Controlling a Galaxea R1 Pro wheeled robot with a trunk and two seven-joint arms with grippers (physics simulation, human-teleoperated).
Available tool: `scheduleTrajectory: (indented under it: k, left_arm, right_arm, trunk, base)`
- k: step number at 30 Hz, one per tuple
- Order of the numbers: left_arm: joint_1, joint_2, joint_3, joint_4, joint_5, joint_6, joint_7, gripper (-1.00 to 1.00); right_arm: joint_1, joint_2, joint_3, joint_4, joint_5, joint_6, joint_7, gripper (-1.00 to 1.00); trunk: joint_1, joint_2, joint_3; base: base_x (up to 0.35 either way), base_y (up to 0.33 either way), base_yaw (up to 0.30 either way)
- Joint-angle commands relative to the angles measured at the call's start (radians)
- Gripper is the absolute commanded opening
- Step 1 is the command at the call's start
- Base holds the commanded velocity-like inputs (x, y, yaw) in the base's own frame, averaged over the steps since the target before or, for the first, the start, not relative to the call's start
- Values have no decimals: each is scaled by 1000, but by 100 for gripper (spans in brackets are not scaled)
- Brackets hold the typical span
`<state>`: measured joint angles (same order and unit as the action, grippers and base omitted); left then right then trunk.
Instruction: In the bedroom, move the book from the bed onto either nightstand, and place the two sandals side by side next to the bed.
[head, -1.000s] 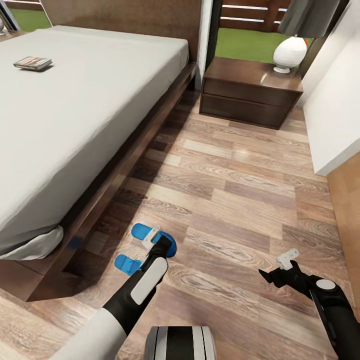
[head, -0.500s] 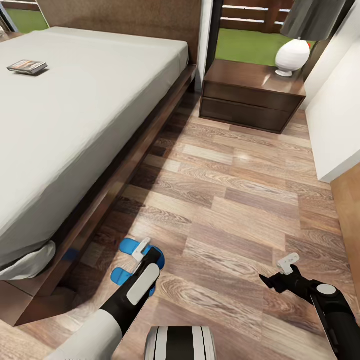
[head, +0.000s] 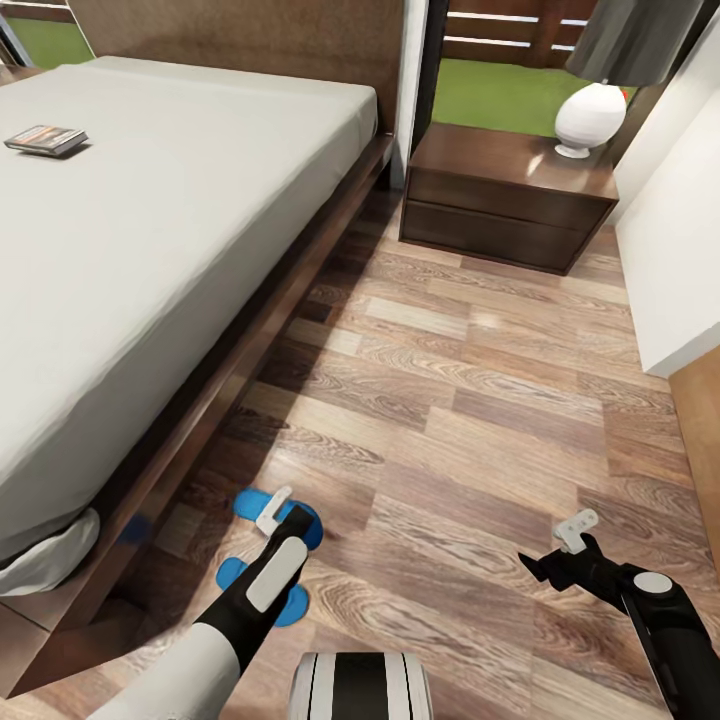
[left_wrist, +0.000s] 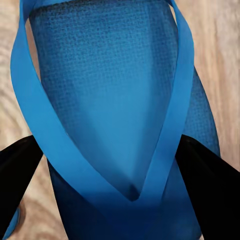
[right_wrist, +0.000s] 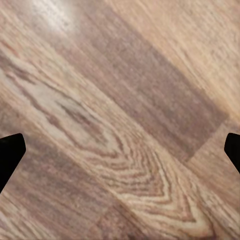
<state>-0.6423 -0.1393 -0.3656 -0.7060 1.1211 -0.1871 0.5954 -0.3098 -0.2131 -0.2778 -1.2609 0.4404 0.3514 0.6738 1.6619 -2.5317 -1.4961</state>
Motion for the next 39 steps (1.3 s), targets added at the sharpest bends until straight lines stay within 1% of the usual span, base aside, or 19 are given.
scheduleTrajectory:
  k: [1, 2, 3, 5, 8, 11, 16, 25, 28, 33, 39]
  left_arm:
    - [-1, 1, 2, 7, 9, -7, -11, -100]
    - [-1, 0, 20, 32, 8, -6, -41, -100]
    - [-1, 0, 26, 39, 9, -7, -48, -100]
    - [-1, -1, 49, 60, 8, -6, -64, -100]
    - [-4, -4, 63, 98, 9, -7, -72, -100]
    - [-8, -7, 67, 131, 10, -10, -77, -100]
    - [-9, -10, 68, 154, 10, -11, -80, -100]
    - [-10, -13, 62, 164, -3, -14, -84, -100]
    - [-9, -9, 65, 165, 3, -15, -82, -100]
    - [-9, -11, 66, 165, 8, -15, -80, -100]
    - [-10, -12, 66, 164, 10, -13, -80, -100]
  right_arm:
    - [0, 0, -1, -2, 7, 3, 7, 100]
    - [0, 0, -1, -2, 7, 3, 7, 100]
    - [0, 0, -1, -2, 7, 3, 7, 100]
    - [0, 0, -1, -3, 6, 3, 7, 100]
    - [2, 1, -1, -8, 6, 3, 7, 100]
    - [7, 1, -1, -17, 6, 3, 7, 100]
    - [18, 1, -1, -31, 6, 3, 7, 100]
    - [21, 0, -2, -34, 6, 3, 7, 100]
    - [21, 1, -1, -34, 6, 3, 7, 100]
    - [25, 1, -1, -34, 6, 3, 7, 100]
    - [27, 1, -1, -34, 6, 3, 7, 100]
  trunk:
    - [0, 0, -1]
    - [0, 0, -1]
    - [0, 0, -1]
    - [0, 0, -1]
    - [0, 0, -1]
    - [0, 0, -1]
    - [0, 0, -1]
    - [0, 0, -1]
    - [0, 0, -1]
    - [0, 0, -1]
    - [3, -2, -24]
  base:
    - [4, 0, 0]
    - [2, 0, 0]
    - [2, 0, 0]
    - [1, 0, 0]
    - [0, 0, 0]
    - [0, 0, 0]
    - [0, 0, 0]
    - [21, -8, 0]
    - [18, -8, 0]
    - [4, -2, 0]
    - [0, 0, 0]
